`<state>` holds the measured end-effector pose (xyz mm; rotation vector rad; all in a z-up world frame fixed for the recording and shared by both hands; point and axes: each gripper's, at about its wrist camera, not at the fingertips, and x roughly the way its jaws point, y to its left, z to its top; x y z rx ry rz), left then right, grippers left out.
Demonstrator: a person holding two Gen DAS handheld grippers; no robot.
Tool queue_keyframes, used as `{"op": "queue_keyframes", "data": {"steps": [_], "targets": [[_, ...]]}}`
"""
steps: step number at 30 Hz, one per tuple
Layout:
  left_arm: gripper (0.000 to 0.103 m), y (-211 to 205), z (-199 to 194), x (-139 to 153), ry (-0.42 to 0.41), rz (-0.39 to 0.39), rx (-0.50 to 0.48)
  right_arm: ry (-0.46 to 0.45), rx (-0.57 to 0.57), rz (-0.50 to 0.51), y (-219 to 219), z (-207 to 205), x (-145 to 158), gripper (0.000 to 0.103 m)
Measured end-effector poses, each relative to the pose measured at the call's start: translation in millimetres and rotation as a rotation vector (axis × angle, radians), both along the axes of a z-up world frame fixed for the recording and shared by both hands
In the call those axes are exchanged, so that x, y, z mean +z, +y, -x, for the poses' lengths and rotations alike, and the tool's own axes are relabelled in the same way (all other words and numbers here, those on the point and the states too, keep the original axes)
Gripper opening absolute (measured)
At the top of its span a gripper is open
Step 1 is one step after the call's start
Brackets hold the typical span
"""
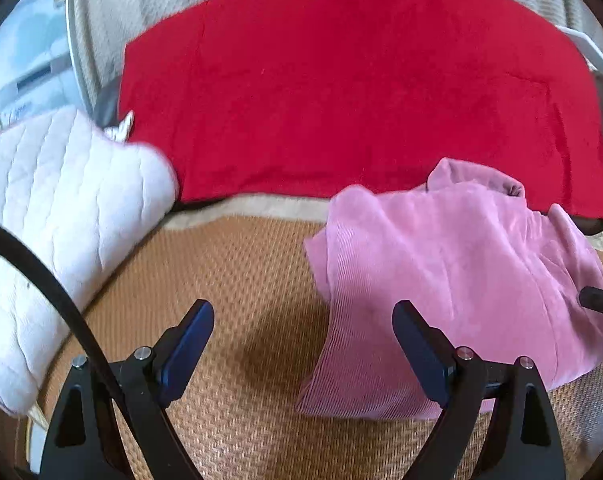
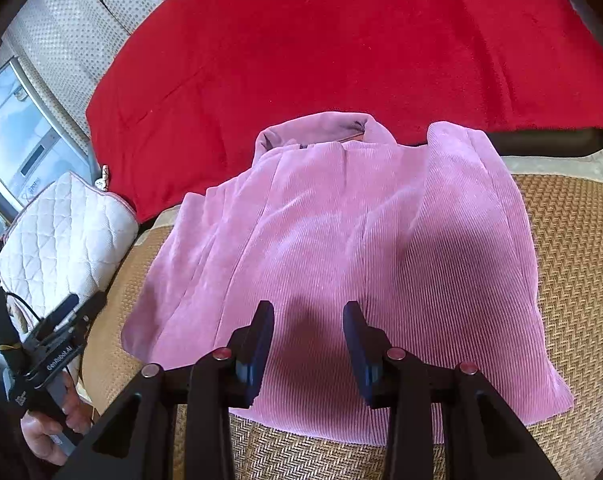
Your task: Fold large clothes
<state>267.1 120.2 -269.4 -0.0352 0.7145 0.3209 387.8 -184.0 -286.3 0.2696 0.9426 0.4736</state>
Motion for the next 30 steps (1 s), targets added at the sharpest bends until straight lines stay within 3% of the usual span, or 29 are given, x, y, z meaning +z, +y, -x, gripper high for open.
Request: {"op": "queue_keyframes", "data": {"steps": [13,28,30], "targets": [[0.092,28,6,-11,0.037,-0.032,0.084,0.028,0.022,0.012,11,-5,-9,0.040],[0.092,33,10,-8,0.020,-0.049,0.085,0.028,0.042,0.025,23,-7,-14,0.040],[0.092,33,9,-11,0.028,-0.045,0.079,0.038,0.050,0.034,26,-8,-17,0.045]]}}
